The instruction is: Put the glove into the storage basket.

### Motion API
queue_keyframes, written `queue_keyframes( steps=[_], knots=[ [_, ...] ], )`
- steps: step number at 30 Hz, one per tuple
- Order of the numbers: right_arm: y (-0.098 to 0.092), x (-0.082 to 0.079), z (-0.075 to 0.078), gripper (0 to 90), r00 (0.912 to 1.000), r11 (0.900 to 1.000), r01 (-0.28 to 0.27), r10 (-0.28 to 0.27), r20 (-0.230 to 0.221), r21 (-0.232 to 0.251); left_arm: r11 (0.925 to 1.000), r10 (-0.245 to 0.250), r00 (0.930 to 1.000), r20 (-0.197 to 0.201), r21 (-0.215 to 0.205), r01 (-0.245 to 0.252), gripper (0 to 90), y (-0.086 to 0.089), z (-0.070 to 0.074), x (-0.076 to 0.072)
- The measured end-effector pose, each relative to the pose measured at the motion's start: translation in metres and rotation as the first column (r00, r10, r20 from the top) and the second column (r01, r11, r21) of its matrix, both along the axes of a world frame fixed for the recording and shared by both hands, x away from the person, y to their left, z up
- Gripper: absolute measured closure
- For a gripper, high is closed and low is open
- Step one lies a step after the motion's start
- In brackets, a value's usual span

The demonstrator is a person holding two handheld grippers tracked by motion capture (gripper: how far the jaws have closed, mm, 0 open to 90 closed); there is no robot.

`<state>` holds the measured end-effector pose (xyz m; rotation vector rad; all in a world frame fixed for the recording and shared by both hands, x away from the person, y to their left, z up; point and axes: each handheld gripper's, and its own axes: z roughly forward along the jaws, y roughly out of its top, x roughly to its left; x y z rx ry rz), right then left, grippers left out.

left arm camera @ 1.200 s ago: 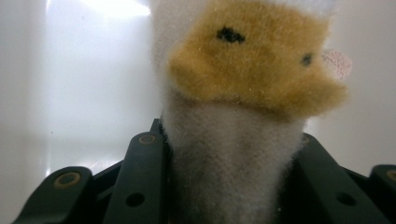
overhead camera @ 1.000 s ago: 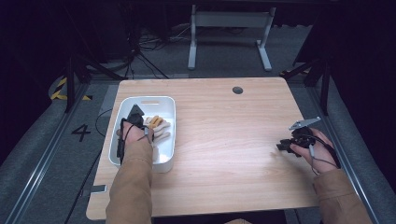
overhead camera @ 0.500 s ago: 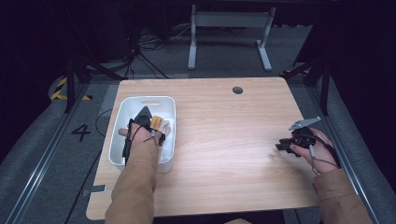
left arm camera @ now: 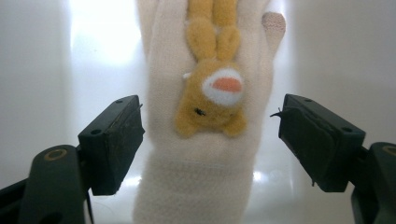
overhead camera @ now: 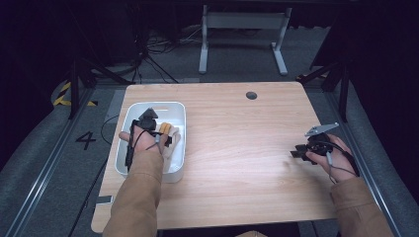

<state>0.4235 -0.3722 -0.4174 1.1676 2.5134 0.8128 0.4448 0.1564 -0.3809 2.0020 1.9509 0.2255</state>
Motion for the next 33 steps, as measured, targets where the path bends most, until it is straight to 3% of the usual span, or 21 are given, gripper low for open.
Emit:
queue_keyframes(
  steps=[3,8,11,15,19,21,23,24,25,27,31,33],
  knots=[
    [0.0,0.0,0.0,62.0,1.0,1.0,-0.002,0.002,0.003,0.003,0.9996,-0.026,0.9995,0.019,0.009,0.026,22.1,-0.002,0.006,-0.003],
    [-0.002,0.0,0.001,61.9,1.0,1.0,0.001,-0.001,0.005,0.017,0.9968,-0.074,0.9913,0.109,-0.024,0.077,22.3,-0.007,0.022,-0.012],
    [-0.002,0.0,0.001,61.9,1.0,1.0,-0.002,0.002,0.002,0.023,0.9927,-0.103,0.9818,0.159,-0.046,0.112,22.4,-0.01,0.03,-0.017],
    [-0.002,-0.001,0.001,61.7,0.9999,0.999,-0.011,0.011,0.002,0.043,0.983,-0.135,0.9729,0.187,-0.098,0.155,27.0,-0.017,0.037,-0.027],
    [-0.002,-0.003,0.002,60.7,0.9996,0.996,-0.029,0.029,0.002,0.083,0.9701,-0.187,0.9543,0.233,-0.109,0.217,27.3,-0.026,0.04,-0.035],
    [-0.001,-0.004,0.003,60.3,0.9991,0.993,-0.042,0.043,-0.001,0.113,0.9543,-0.234,0.9383,0.254,-0.124,0.272,27.4,-0.034,0.04,-0.039],
    [0.0,-0.005,0.004,60.0,0.9987,0.99,-0.051,0.051,0.006,0.131,0.9212,-0.287,0.9145,0.285,-0.179,0.345,27.2,-0.043,0.041,-0.041],
    [0.0,-0.006,0.004,60.0,0.9986,0.989,-0.053,0.053,0.007,0.136,0.9051,-0.303,0.9066,0.294,-0.209,0.37,27.2,-0.048,0.041,-0.042],
    [0.0,-0.006,0.004,59.9,0.9985,0.989,-0.055,0.055,0.007,0.138,0.8925,-0.321,0.8936,0.313,-0.215,0.396,27.2,-0.052,0.043,-0.042],
    [0.0,-0.007,0.003,59.9,0.9983,0.989,-0.058,0.058,0.009,0.137,0.8745,-0.35,0.8708,0.345,-0.213,0.436,27.3,-0.061,0.044,-0.042],
    [-0.004,-0.008,0.002,59.7,0.9985,0.989,-0.054,0.054,0.006,0.135,0.8262,-0.419,0.8186,0.392,-0.209,0.523,26.9,-0.08,0.045,-0.043],
    [-0.006,-0.009,0.002,59.4,0.9988,0.988,-0.049,0.049,0.005,0.145,0.7917,-0.462,0.7774,0.426,-0.196,0.579,27.5,-0.087,0.044,-0.042]
  ],
)
